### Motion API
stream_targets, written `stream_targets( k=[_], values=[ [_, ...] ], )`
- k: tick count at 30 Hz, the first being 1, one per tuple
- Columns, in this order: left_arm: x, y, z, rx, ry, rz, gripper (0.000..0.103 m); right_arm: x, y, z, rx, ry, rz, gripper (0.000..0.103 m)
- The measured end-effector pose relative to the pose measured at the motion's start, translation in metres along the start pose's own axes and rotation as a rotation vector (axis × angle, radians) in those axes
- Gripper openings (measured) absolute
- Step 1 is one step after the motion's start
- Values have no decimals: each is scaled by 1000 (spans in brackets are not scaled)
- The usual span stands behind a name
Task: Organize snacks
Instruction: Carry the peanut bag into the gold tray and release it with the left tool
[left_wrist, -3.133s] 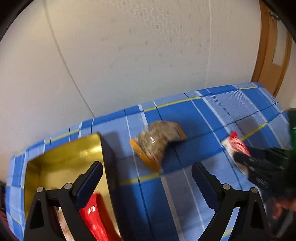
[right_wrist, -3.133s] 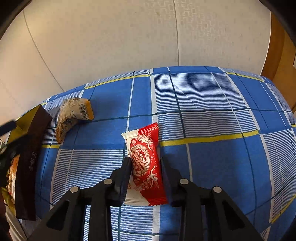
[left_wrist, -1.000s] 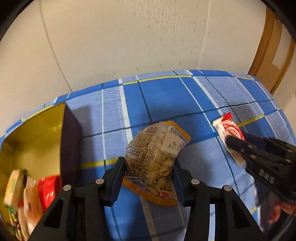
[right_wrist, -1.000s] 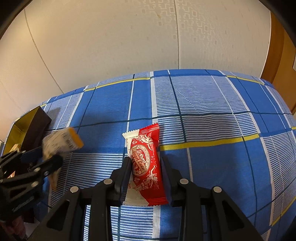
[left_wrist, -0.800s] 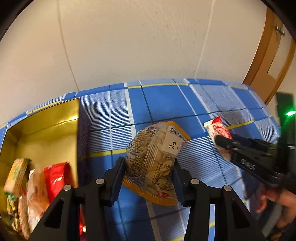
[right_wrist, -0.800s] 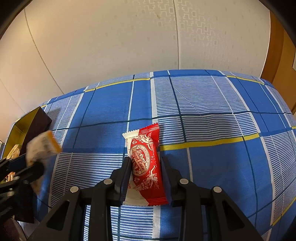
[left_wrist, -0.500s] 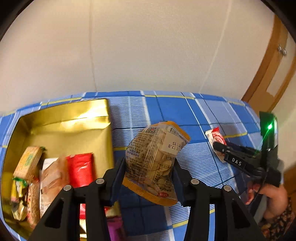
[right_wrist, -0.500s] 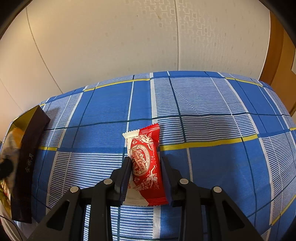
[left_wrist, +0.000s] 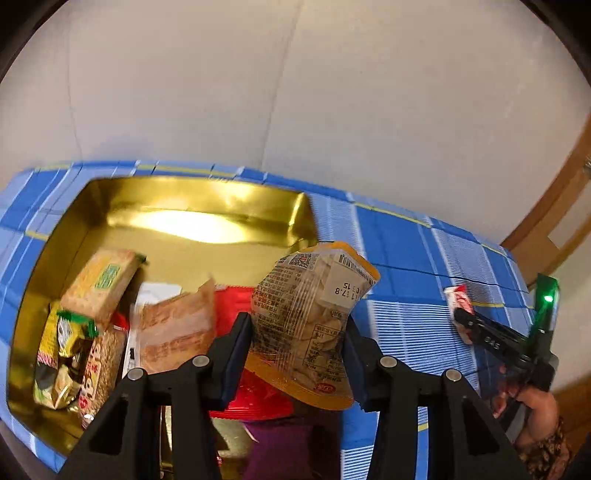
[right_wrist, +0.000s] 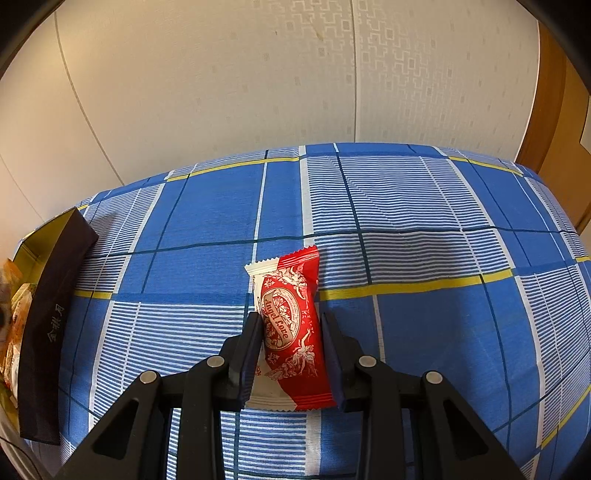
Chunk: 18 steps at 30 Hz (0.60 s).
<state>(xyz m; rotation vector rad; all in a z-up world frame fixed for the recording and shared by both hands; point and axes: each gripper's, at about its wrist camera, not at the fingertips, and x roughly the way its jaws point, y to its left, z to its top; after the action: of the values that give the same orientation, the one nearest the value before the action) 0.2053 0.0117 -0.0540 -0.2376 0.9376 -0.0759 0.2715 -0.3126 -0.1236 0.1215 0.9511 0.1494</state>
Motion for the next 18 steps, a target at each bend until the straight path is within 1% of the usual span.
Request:
stream_targets(
  k=[4,7,9,11,12,13,14,17,18],
  values=[
    [13,6,1,-28,21,18,48,0,0,0,0,0,1,33],
    [24,10,4,-42,31,54,49,0,0,0,0,0,1,33],
    [29,14,5,-55,43,53,50,0,0,0,1,0,1,33],
    [28,17,4,-70,33,50,54,0,0,0,1,0,-1,33],
    [25,17,2,-76,24,34,61,0,0,0,0,1,-1,33],
    [21,18,1,-80,12,24,70,0,0,0,0,1,-2,33],
    [17,18,1,-82,2,22,71,0,0,0,0,1,-2,33],
    [5,20,-5,-83,-32,12,69,0,0,0,-1,1,-1,33],
    [2,20,-6,-82,-42,12,63,0,0,0,-1,1,-1,33]
  ],
)
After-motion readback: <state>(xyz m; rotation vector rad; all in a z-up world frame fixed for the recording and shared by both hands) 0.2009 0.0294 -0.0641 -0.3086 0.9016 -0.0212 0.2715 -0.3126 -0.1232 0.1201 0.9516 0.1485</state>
